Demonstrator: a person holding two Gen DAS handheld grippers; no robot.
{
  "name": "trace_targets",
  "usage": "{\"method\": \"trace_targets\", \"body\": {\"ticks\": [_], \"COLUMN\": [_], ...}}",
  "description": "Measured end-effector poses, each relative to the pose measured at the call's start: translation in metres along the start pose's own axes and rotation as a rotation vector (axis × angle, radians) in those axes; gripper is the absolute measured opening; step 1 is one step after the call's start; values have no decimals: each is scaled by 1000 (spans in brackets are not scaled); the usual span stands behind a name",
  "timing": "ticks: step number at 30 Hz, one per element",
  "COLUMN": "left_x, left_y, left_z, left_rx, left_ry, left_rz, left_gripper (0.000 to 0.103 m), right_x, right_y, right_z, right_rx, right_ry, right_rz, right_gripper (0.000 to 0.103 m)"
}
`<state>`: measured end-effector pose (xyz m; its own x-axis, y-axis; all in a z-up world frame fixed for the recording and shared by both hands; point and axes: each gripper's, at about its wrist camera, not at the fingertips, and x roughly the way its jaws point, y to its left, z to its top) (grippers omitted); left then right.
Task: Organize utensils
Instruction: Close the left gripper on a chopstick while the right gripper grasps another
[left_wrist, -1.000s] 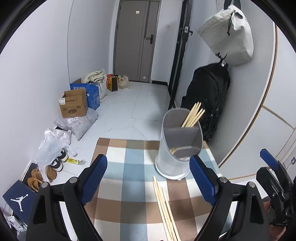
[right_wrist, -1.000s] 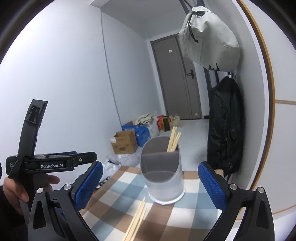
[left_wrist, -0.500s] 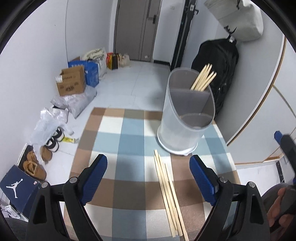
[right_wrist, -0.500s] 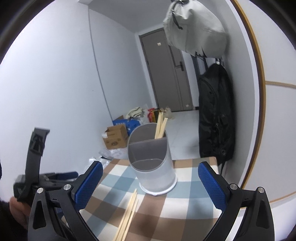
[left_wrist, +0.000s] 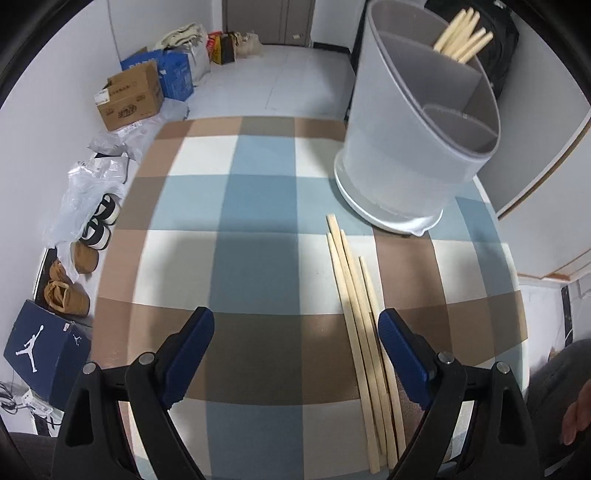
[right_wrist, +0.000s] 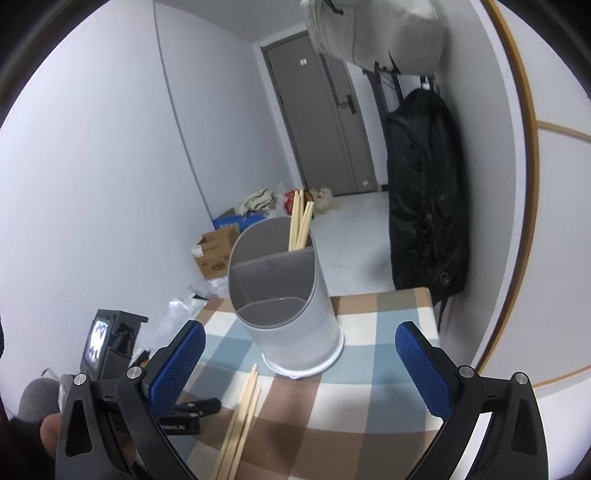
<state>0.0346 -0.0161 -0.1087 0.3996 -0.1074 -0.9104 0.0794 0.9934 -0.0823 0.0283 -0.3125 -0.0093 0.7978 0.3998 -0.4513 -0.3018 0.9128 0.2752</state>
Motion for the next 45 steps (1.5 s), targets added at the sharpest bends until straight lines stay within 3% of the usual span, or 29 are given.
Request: {"method": "trace_targets", "body": {"ticks": [9,13,16,27,35,40,45], "left_x": [9,10,11,17,23,26,25], "left_y": [-14,-13,-11,-14,-11,-13,-2], "left_z": [-1,-4,-7,2,21,29,29], "left_rx": [36,23,10,19,56,77,6], "left_ry": [47,75,88,85,61,71,75], "left_rz": [52,63,49,78,47,-15,-92], "left_gripper": [87,79,79,77,43,3,1], "right_x": [14,18,20,24,28,32,40], "right_y": [-8,-12,-11,-9,-17,-21,-20], "right_z": [0,1,1,1,0,-2,-7], "right_rx": [22,40,37,55,96,111,94], "right_ry": [36,56,65,82,107,128,162], "right_rz": [6,16,24,57,63,69,60], "right_gripper": [103,103,103,103,103,103,103]}}
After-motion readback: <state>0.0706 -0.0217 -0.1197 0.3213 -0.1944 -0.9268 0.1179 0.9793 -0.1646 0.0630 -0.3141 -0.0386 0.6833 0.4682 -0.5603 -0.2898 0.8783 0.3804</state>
